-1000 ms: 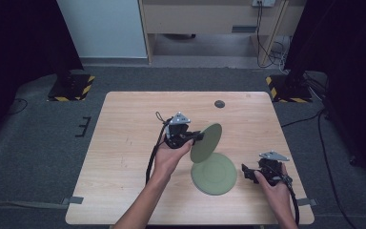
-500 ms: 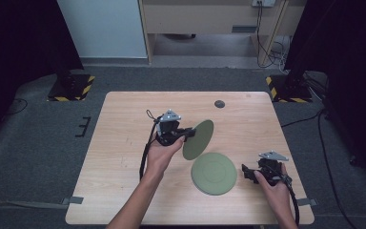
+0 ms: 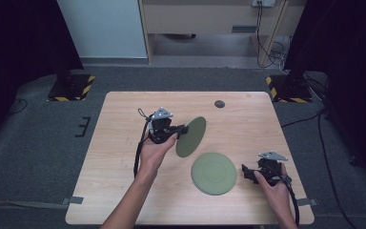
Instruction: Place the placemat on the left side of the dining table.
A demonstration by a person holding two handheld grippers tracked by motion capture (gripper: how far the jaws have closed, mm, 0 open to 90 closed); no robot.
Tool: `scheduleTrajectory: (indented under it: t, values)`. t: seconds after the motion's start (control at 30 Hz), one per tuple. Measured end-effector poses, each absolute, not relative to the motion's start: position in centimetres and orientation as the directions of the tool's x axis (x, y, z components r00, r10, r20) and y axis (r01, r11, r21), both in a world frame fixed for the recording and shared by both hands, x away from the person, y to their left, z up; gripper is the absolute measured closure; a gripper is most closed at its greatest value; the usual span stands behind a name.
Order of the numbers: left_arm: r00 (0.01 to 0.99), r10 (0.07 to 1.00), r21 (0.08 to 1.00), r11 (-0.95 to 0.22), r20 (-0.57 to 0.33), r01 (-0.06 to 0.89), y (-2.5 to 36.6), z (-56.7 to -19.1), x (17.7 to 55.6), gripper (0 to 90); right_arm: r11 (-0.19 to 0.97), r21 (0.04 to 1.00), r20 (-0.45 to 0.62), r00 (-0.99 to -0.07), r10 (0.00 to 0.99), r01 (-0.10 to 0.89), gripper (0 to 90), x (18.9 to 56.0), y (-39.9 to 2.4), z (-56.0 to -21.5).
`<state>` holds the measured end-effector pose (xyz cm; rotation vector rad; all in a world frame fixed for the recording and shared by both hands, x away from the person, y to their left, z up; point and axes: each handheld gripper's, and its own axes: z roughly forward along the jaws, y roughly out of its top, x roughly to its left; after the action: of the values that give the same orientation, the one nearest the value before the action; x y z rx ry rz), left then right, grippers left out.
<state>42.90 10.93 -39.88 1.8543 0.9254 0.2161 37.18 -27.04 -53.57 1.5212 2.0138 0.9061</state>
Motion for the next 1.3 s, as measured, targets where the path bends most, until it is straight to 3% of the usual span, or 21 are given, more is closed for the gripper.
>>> scheduleTrajectory:
  t: [1.3]
  values:
    - [0.613, 0.759, 0.852, -0.155, -0.222, 0.501, 15.2, -39.1, 43.4, 85.4, 0.181, 0.726, 0.017, -0.28, 0.96, 0.664, 4.4, 37.2, -27.0, -53.7]
